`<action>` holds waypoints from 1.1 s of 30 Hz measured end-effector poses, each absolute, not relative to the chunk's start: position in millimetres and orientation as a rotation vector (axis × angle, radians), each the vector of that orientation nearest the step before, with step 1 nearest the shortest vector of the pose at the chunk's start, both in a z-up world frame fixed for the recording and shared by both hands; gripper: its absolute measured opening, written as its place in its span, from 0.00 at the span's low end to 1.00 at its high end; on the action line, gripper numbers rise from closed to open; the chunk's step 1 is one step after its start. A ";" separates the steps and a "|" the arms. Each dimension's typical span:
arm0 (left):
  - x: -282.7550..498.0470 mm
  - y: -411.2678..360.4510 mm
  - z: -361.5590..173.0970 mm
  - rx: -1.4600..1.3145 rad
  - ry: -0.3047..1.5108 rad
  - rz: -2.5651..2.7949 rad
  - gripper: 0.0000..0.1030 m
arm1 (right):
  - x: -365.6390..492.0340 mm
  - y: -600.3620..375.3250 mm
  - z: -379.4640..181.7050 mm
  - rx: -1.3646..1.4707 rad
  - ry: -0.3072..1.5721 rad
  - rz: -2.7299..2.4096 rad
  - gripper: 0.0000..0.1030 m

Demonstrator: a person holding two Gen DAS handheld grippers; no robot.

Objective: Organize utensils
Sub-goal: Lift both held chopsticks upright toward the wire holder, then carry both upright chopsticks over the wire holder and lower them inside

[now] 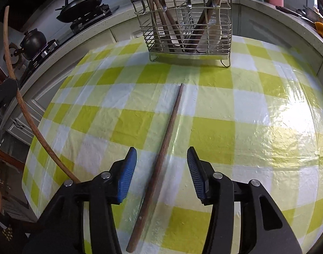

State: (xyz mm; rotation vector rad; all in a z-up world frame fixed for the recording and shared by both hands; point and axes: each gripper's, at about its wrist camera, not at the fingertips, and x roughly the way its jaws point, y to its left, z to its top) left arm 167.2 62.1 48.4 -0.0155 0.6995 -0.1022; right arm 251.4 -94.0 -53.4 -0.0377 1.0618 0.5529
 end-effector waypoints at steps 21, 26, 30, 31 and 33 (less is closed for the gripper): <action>160.0 93.8 49.4 -0.060 0.678 -0.091 0.06 | 252.2 -72.3 -53.5 -0.171 0.976 0.470 0.07; 160.9 91.5 50.7 -0.061 0.673 -0.095 0.06 | 239.1 -90.7 -13.8 -0.128 0.892 0.483 0.07; 162.4 86.1 54.1 -0.055 0.666 -0.101 0.06 | 229.0 -107.1 14.0 -0.105 0.838 0.490 0.07; 162.5 84.2 55.4 -0.054 0.663 -0.103 0.06 | 226.6 -110.9 19.1 -0.100 0.829 0.494 0.07; 163.2 81.3 57.5 -0.056 0.659 -0.109 0.06 | 221.3 -119.2 28.0 -0.082 0.815 0.503 0.07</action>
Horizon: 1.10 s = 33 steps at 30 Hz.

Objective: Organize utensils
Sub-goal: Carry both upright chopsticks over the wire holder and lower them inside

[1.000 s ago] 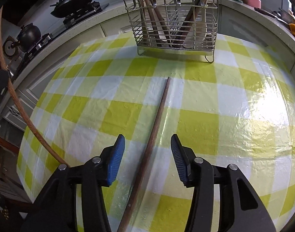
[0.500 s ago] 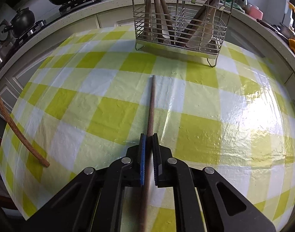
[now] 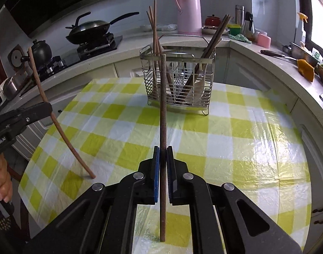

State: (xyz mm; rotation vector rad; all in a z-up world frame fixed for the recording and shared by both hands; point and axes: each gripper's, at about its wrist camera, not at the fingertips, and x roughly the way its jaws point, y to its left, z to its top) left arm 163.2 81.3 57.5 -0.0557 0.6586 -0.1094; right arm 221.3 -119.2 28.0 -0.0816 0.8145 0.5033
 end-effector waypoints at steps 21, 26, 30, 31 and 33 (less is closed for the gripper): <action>229.5 57.2 109.4 -0.066 0.671 -0.221 0.06 | 256.4 -154.3 113.1 -0.036 0.693 0.525 0.07; 263.4 52.5 150.1 -0.049 0.646 -0.229 0.06 | 298.7 -148.9 152.2 -0.026 0.670 0.531 0.07; 286.1 49.4 179.6 -0.036 0.623 -0.230 0.06 | 322.5 -139.7 177.3 -0.041 0.639 0.529 0.07; 290.9 48.5 186.8 -0.032 0.616 -0.228 0.06 | 328.5 -137.6 183.2 -0.043 0.630 0.525 0.07; 299.1 45.6 200.1 -0.020 0.602 -0.227 0.06 | 339.9 -134.5 193.4 -0.042 0.615 0.521 0.07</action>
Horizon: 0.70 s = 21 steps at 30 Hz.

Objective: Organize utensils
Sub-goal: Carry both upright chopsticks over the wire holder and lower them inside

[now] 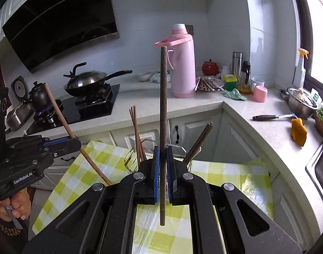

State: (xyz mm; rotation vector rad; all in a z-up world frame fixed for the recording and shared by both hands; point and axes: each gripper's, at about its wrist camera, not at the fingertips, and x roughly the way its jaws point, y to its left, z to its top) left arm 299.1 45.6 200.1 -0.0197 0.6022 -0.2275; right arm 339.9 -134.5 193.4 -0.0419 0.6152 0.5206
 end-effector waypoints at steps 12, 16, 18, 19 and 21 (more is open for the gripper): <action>355.4 40.6 224.2 -0.010 0.585 -0.211 0.06 | 400.6 -119.6 207.0 -0.020 0.570 0.513 0.07; 372.7 43.6 221.9 -0.019 0.588 -0.207 0.06 | 415.9 -118.4 202.0 -0.008 0.564 0.507 0.07; 380.2 44.1 217.6 -0.020 0.594 -0.205 0.06 | 421.8 -116.9 196.4 -0.005 0.570 0.510 0.07; 384.3 43.7 214.7 -0.021 0.599 -0.203 0.06 | 425.1 -116.2 192.2 -0.006 0.577 0.508 0.07; 391.9 43.2 208.1 -0.024 0.610 -0.203 0.06 | 430.4 -116.0 184.0 -0.006 0.586 0.506 0.07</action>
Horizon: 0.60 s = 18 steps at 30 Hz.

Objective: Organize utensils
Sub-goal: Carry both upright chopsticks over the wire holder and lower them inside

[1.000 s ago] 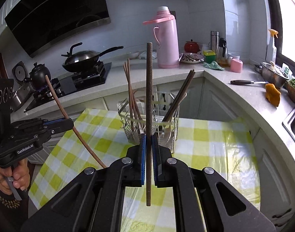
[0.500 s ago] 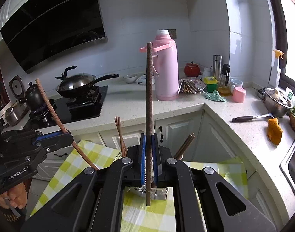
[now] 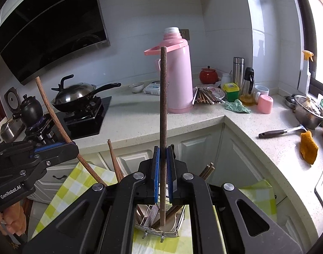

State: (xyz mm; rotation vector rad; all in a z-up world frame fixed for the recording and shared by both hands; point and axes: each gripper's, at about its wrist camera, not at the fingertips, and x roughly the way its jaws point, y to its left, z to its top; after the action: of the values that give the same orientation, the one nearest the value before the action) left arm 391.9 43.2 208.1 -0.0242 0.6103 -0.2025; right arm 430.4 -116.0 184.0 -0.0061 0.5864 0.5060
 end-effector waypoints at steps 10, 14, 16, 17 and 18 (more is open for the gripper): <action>418.0 43.8 177.1 -0.033 0.663 -0.191 0.06 | 447.8 -120.3 147.5 0.004 0.630 0.491 0.07; 420.7 42.7 167.6 -0.033 0.678 -0.189 0.06 | 450.0 -119.9 132.5 0.014 0.654 0.496 0.07; 421.5 41.4 163.1 -0.030 0.687 -0.189 0.06 | 448.6 -119.3 125.4 0.013 0.663 0.496 0.07; 422.1 41.0 161.1 -0.030 0.691 -0.188 0.06 | 448.8 -119.1 122.0 0.012 0.670 0.494 0.07; 422.8 40.8 159.0 -0.031 0.694 -0.188 0.06 | 449.2 -119.5 118.7 0.016 0.678 0.493 0.07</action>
State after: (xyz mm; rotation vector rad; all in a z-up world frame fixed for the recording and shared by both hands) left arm 422.8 40.8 159.0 -0.0307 0.6942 -0.1881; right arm 449.2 -119.5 118.7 0.0159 0.6776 0.4929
